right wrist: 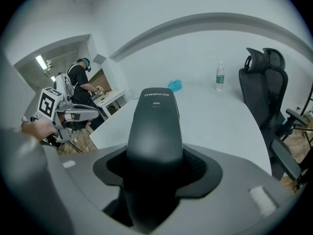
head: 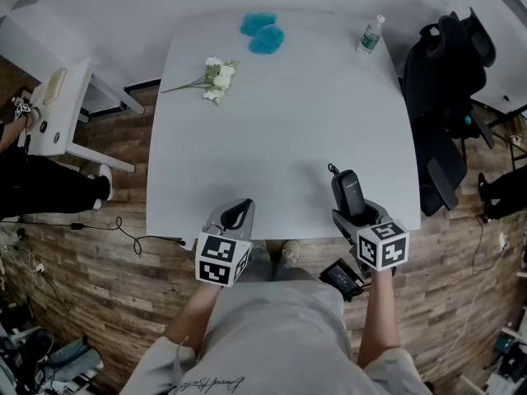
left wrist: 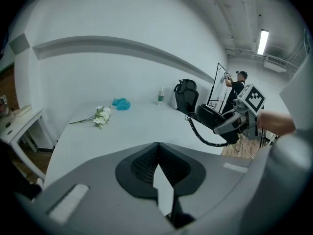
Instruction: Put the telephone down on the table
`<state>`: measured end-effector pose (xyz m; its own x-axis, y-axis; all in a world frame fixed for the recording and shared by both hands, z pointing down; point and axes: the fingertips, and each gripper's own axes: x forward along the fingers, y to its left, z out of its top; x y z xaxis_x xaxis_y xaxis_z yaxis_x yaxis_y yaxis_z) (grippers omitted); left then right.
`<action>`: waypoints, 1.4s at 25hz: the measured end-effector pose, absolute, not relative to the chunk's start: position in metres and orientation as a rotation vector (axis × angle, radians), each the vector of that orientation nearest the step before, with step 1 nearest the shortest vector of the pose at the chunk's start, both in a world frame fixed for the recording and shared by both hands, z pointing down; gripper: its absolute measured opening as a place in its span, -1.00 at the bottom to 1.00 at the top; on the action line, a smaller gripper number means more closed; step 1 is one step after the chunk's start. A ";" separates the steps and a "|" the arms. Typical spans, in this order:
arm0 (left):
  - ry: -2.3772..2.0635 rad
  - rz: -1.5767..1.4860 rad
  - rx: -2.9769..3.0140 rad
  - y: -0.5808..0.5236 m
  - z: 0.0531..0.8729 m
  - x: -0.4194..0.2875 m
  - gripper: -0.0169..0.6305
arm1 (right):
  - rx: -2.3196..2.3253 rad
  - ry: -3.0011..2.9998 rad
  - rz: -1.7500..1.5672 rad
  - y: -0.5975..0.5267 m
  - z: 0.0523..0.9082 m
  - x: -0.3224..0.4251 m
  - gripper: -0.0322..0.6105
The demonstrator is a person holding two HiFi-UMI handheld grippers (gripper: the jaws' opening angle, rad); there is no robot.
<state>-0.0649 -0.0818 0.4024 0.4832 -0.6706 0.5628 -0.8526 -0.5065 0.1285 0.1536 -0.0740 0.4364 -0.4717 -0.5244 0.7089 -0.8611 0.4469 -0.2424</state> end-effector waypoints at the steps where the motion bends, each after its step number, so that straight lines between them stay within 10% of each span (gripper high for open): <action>1: -1.269 0.635 2.343 -0.085 0.403 -0.064 -0.90 | 1.157 -2.152 0.809 -0.076 0.438 0.153 -0.04; 35: -1.218 0.662 2.292 -0.136 0.442 -0.071 -0.90 | 1.092 -2.082 0.879 -0.144 0.492 0.139 -0.04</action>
